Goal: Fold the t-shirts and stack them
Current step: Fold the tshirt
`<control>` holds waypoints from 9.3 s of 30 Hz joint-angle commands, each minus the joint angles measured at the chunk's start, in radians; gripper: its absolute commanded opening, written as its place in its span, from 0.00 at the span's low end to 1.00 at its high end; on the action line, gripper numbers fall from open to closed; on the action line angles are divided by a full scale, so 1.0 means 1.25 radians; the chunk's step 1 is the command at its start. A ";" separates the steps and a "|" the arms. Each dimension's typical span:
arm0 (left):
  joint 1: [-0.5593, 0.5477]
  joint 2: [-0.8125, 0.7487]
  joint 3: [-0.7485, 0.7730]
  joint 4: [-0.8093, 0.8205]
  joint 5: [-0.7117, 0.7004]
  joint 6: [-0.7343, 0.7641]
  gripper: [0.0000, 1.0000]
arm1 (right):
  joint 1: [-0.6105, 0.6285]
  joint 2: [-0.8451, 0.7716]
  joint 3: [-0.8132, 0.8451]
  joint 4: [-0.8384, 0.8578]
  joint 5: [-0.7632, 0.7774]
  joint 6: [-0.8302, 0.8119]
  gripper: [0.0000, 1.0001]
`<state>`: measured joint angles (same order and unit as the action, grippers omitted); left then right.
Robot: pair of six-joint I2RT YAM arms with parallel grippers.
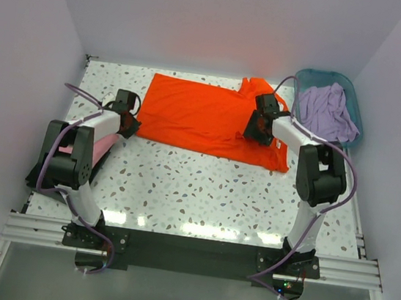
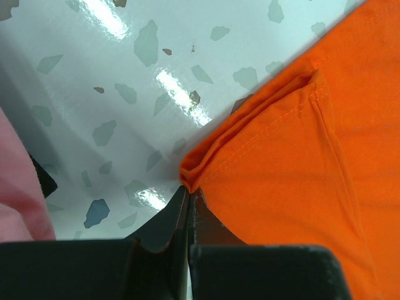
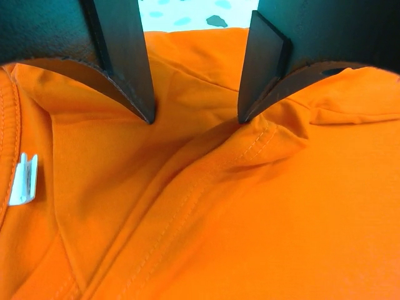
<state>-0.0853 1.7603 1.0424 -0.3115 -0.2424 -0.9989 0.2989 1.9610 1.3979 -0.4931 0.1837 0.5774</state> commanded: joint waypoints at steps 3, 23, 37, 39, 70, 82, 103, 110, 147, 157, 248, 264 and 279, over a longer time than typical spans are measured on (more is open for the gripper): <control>0.009 -0.028 0.007 0.012 -0.006 0.024 0.00 | 0.001 0.031 0.083 0.012 -0.001 -0.008 0.59; 0.012 -0.006 0.013 0.017 0.009 0.026 0.00 | 0.004 0.161 0.274 -0.055 0.000 -0.068 0.42; 0.013 -0.006 0.001 0.028 0.022 0.025 0.00 | 0.005 0.203 0.341 -0.028 -0.011 -0.094 0.26; 0.013 -0.007 -0.002 0.032 0.026 0.027 0.00 | 0.001 0.182 0.347 -0.031 0.005 -0.108 0.56; 0.033 -0.044 -0.094 0.137 0.107 0.064 0.54 | -0.163 -0.336 -0.361 0.037 -0.002 -0.014 0.70; 0.031 -0.012 -0.091 0.128 0.079 0.051 0.36 | -0.185 -0.266 -0.396 0.117 0.027 0.007 0.54; 0.023 -0.115 -0.102 -0.028 -0.031 -0.016 0.00 | -0.266 -0.414 -0.415 0.012 -0.032 -0.016 0.02; 0.018 -0.252 -0.197 -0.087 -0.060 -0.051 0.00 | -0.289 -0.548 -0.470 -0.066 -0.061 -0.016 0.02; -0.001 0.041 0.288 0.012 -0.032 0.368 0.63 | -0.114 -0.077 0.153 0.028 -0.094 -0.208 0.67; -0.016 0.292 0.512 0.004 -0.038 0.438 0.50 | -0.115 0.145 0.381 0.034 -0.059 -0.263 0.63; -0.028 0.437 0.585 -0.071 -0.096 0.135 0.06 | -0.131 0.366 0.549 0.003 -0.077 -0.289 0.00; 0.008 0.322 0.501 0.059 -0.039 0.144 0.00 | -0.142 0.298 0.570 0.056 -0.098 -0.268 0.00; 0.039 0.233 0.381 0.174 0.049 0.138 0.00 | -0.141 0.158 0.412 0.079 -0.072 -0.261 0.00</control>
<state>-0.0601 2.1254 1.5490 -0.1707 -0.2081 -0.8196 0.1253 2.2704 1.9675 -0.4465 0.0639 0.2359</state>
